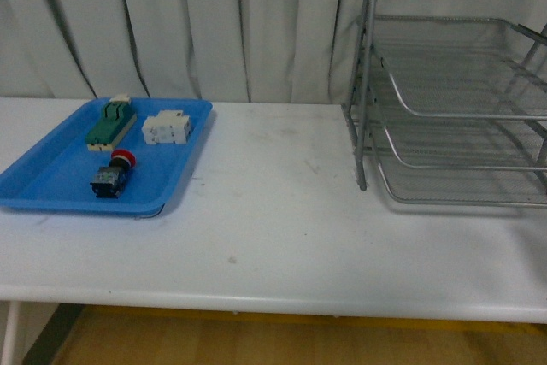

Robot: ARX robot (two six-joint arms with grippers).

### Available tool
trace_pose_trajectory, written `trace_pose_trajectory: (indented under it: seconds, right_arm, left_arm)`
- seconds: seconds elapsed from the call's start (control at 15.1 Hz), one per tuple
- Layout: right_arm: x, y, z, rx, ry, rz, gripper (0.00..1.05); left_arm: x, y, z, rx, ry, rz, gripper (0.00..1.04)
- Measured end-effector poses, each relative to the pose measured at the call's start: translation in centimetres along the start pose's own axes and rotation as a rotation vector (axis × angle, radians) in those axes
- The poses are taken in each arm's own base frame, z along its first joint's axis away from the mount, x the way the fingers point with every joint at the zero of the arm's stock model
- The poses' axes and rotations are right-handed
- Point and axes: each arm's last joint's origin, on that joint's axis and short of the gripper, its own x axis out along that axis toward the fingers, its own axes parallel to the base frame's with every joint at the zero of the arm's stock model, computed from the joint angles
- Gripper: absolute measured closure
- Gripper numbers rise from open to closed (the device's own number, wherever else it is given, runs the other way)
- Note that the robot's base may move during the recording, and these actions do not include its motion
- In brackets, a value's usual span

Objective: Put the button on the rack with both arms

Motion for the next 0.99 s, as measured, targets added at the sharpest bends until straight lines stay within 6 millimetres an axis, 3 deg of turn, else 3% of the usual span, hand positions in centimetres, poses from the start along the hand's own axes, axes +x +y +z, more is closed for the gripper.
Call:
trace_pose_trajectory:
  seconds: [0.26,0.53,0.99]
  right_arm:
    - [0.8,-2.8,-0.1,0.015,-0.06,-0.089,0.06]
    - [2.7,-2.3,-0.2,-0.173,-0.086,-0.055,0.06]
    - [4.9,-2.5,-0.5,-0.225,-0.064,-0.031,0.06]
  left_arm:
    - [0.0,0.0,0.0,0.0,0.001,0.0,0.07]
    - [0.0,0.0,0.0,0.0,0.0,0.0,0.07]
    - [0.0,0.0,0.0,0.0,0.0,0.0,0.07]
